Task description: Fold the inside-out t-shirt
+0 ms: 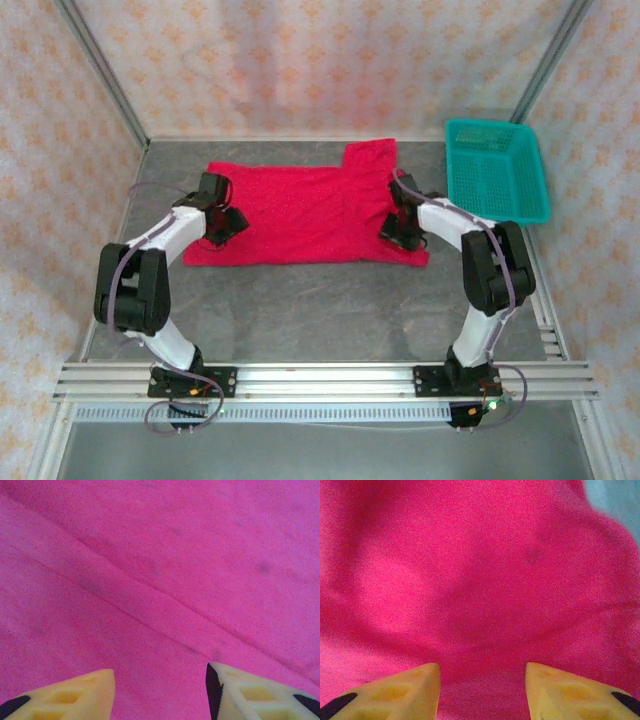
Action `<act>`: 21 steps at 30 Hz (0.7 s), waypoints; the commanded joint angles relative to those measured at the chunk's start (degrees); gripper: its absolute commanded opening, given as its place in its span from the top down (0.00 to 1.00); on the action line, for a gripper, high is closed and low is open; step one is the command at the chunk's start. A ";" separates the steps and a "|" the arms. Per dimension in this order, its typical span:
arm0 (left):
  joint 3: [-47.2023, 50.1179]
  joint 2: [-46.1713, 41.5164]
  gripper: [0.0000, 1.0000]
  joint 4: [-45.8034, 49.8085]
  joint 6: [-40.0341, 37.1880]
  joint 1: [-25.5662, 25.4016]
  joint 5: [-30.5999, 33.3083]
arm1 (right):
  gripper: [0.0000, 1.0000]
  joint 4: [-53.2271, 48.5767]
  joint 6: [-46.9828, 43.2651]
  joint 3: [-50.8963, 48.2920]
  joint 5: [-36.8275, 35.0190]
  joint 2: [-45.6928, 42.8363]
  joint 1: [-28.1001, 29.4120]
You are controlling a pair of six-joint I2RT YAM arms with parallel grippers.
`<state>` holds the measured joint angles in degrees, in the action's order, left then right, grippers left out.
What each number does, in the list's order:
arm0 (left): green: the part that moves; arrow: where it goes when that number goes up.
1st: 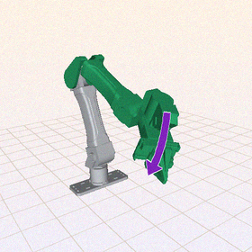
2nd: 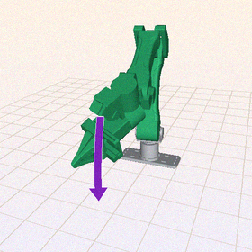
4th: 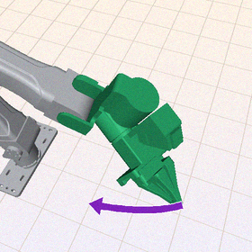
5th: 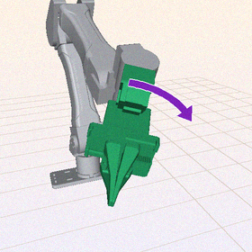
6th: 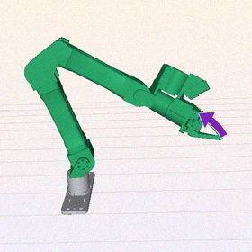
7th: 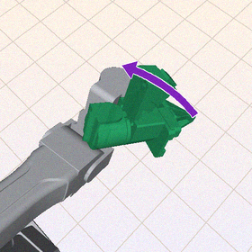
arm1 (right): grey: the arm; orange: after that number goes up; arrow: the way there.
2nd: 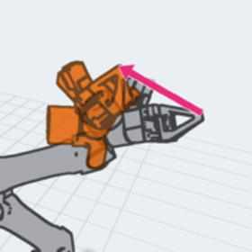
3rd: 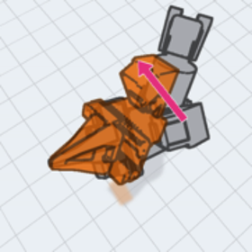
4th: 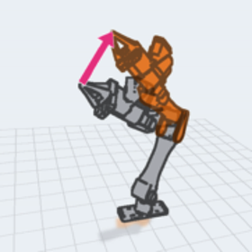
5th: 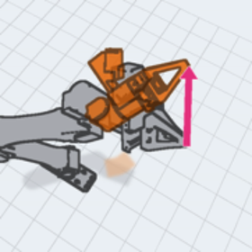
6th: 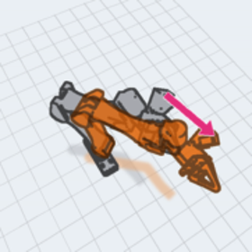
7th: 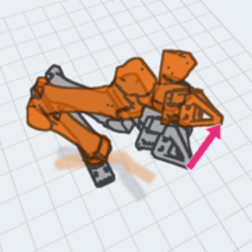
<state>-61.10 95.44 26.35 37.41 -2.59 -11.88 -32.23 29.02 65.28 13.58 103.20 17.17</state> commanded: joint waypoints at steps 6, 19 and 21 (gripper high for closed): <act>2.98 4.14 0.48 -2.10 -1.51 8.48 1.19 | 0.52 1.55 6.94 -17.38 -5.57 -12.41 0.16; -0.45 -12.73 0.47 4.76 -2.15 -1.54 15.74 | 0.50 -6.55 3.79 -8.39 -10.57 -24.58 2.27; -2.44 -13.79 0.46 4.56 -2.56 -6.02 16.35 | 0.47 -2.59 4.15 -6.03 -8.33 -23.02 2.84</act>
<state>-60.05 83.99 28.84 36.34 -3.75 -1.26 -37.08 33.78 55.88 5.58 80.14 18.98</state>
